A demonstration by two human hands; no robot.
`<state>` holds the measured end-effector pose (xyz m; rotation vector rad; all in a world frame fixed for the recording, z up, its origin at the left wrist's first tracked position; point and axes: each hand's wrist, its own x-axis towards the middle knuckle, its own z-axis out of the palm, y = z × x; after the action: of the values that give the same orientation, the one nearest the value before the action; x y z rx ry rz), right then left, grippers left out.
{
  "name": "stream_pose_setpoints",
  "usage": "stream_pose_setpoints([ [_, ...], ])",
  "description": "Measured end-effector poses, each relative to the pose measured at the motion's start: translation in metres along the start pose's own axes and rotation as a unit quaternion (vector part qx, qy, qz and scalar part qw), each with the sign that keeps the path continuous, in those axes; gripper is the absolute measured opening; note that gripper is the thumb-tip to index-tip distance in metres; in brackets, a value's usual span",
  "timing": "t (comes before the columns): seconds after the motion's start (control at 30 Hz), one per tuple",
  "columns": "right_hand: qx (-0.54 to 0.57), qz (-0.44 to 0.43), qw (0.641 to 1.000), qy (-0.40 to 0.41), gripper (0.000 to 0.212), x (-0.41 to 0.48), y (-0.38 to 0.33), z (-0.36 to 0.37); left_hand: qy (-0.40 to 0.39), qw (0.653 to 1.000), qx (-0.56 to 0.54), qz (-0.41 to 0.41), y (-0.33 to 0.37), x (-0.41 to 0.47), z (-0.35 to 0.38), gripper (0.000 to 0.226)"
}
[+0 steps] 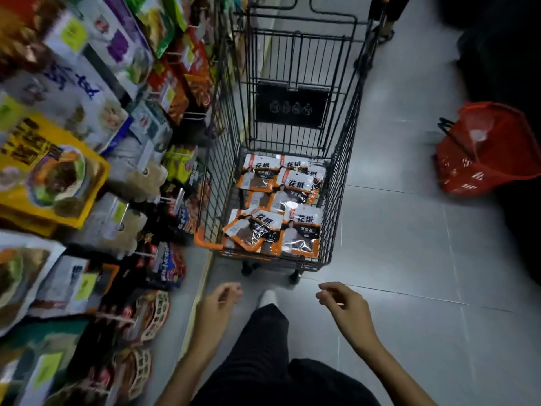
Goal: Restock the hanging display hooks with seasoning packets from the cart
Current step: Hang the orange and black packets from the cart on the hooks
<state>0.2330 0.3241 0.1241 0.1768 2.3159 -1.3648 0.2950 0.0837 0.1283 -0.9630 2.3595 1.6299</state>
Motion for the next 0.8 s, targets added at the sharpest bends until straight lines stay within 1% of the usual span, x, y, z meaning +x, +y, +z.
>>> stream_pose_setpoints([
  [0.07, 0.004, 0.005, 1.000, 0.014, 0.014, 0.029, -0.014, -0.001, -0.014, 1.000, 0.024, 0.008, 0.015, 0.035, -0.008, 0.013],
  [0.17, 0.014, 0.003, 0.999, 0.029, 0.015, 0.073, -0.032, 0.000, -0.015, 0.997, 0.072, 0.033, 0.037, 0.087, -0.016, 0.015],
  [0.23, 0.023, 0.009, 0.999, 0.039, 0.014, 0.103, -0.041, 0.004, -0.018, 0.995, 0.085, 0.041, 0.051, 0.118, -0.017, 0.018],
  [0.33, 0.024, 0.021, 0.999, 0.043, 0.010, 0.152, -0.046, 0.019, -0.015, 0.991, 0.119, 0.056, 0.062, 0.161, -0.007, 0.013],
  [0.4, 0.017, 0.030, 0.999, 0.040, 0.012, 0.186, -0.041, 0.032, -0.021, 0.990, 0.133, 0.049, 0.059, 0.191, 0.007, 0.013],
  [0.53, -0.015, 0.086, 0.995, 0.043, 0.018, 0.246, -0.010, 0.059, -0.033, 0.989, 0.142, 0.029, 0.031, 0.250, 0.043, 0.013],
  [0.6, -0.026, 0.132, 0.990, 0.051, 0.019, 0.269, 0.017, 0.072, -0.038, 0.985, 0.169, 0.012, 0.007, 0.277, 0.060, 0.017],
  [0.67, -0.060, 0.178, 0.981, 0.057, 0.021, 0.288, 0.045, 0.084, -0.044, 0.977, 0.209, -0.002, -0.020, 0.304, 0.076, 0.021],
  [0.73, -0.082, 0.229, 0.968, 0.058, 0.019, 0.304, 0.069, 0.095, -0.065, 0.960, 0.271, -0.006, -0.046, 0.327, 0.087, 0.021],
  [0.8, -0.129, 0.262, 0.955, 0.057, 0.028, 0.316, 0.086, 0.108, -0.092, 0.932, 0.352, -0.003, -0.067, 0.344, 0.095, 0.026],
])
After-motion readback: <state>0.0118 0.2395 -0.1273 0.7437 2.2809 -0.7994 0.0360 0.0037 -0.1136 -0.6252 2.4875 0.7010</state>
